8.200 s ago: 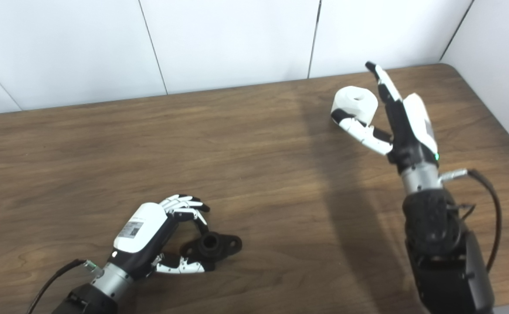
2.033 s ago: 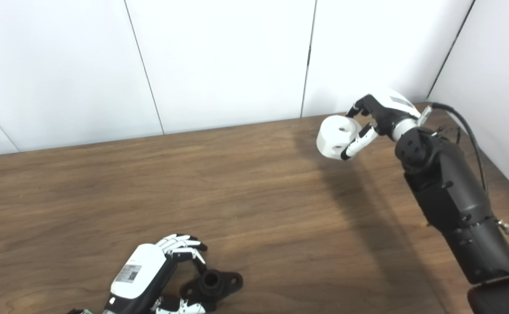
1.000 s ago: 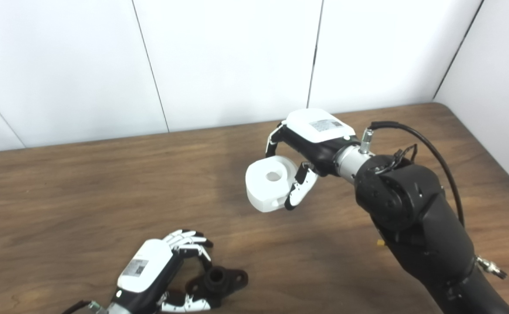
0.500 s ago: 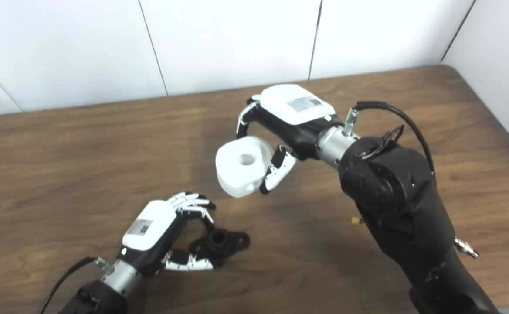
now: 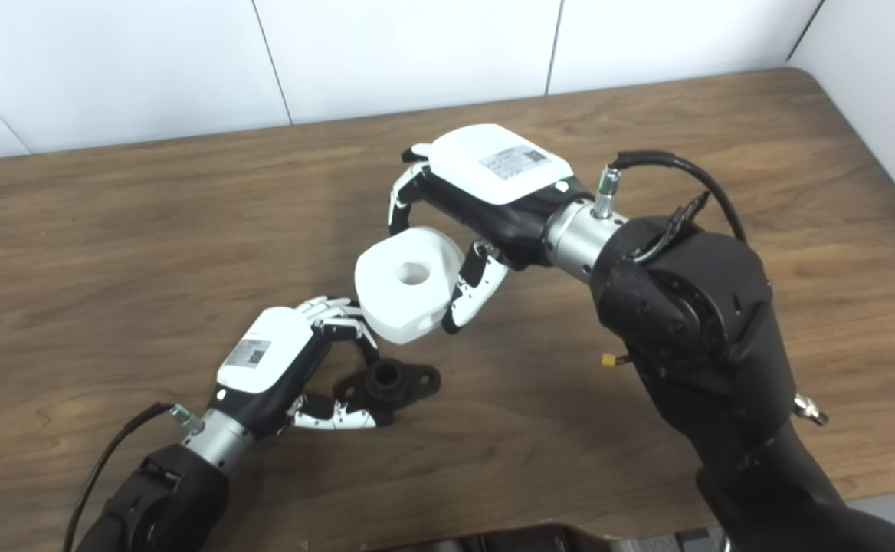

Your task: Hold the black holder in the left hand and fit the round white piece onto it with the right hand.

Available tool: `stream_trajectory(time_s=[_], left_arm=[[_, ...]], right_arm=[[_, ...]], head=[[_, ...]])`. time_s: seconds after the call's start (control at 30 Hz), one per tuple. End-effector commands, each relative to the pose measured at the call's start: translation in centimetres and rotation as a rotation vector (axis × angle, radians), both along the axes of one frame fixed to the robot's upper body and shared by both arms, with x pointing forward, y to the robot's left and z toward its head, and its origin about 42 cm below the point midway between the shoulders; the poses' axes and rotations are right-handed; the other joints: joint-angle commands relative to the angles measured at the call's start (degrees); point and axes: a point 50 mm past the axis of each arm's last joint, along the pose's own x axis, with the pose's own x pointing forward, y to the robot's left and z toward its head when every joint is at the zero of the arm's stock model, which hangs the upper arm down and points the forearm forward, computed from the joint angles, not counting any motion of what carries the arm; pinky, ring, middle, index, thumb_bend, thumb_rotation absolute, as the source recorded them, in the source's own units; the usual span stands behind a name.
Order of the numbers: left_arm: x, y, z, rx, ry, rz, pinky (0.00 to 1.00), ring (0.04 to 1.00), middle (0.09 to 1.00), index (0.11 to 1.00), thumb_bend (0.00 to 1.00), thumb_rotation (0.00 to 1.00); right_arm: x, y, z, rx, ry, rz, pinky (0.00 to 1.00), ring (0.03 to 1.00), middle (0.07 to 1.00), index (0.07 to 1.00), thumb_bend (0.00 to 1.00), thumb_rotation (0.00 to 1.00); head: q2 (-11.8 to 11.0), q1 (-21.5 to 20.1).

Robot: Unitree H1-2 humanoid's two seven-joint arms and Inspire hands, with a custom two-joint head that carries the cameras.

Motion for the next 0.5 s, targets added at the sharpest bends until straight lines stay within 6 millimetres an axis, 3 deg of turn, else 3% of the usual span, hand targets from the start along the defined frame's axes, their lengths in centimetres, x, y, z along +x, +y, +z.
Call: stream_trajectory(time_s=[0.0, 0.2, 0.47], left_arm=[[-0.7, 0.4, -2.1, 0.089, 0.142, 0.011, 0.86, 0.846, 0.777, 0.487, 0.52, 0.05], [-0.6, 0.2, -2.0, 0.091, 0.14, 0.015, 0.85, 0.844, 0.775, 0.487, 0.52, 0.05], [-0.6, -0.1, -1.9, 0.087, 0.142, 0.016, 0.86, 0.846, 0.776, 0.487, 0.52, 0.05]], right_arm=[[-0.6, 0.5, 1.4, 0.009, -0.076, 0.037, 0.77, 0.932, 0.784, 0.482, 0.53, 0.13], [-1.0, 1.1, 1.0, 0.007, -0.059, 0.063, 0.86, 0.941, 0.775, 0.481, 0.53, 0.13], [-1.2, 1.6, 0.5, -0.009, -0.041, 0.091, 0.84, 0.903, 0.775, 0.482, 0.53, 0.13]], head=[[0.2, 0.0], [0.8, 0.3], [1.4, 0.9]])
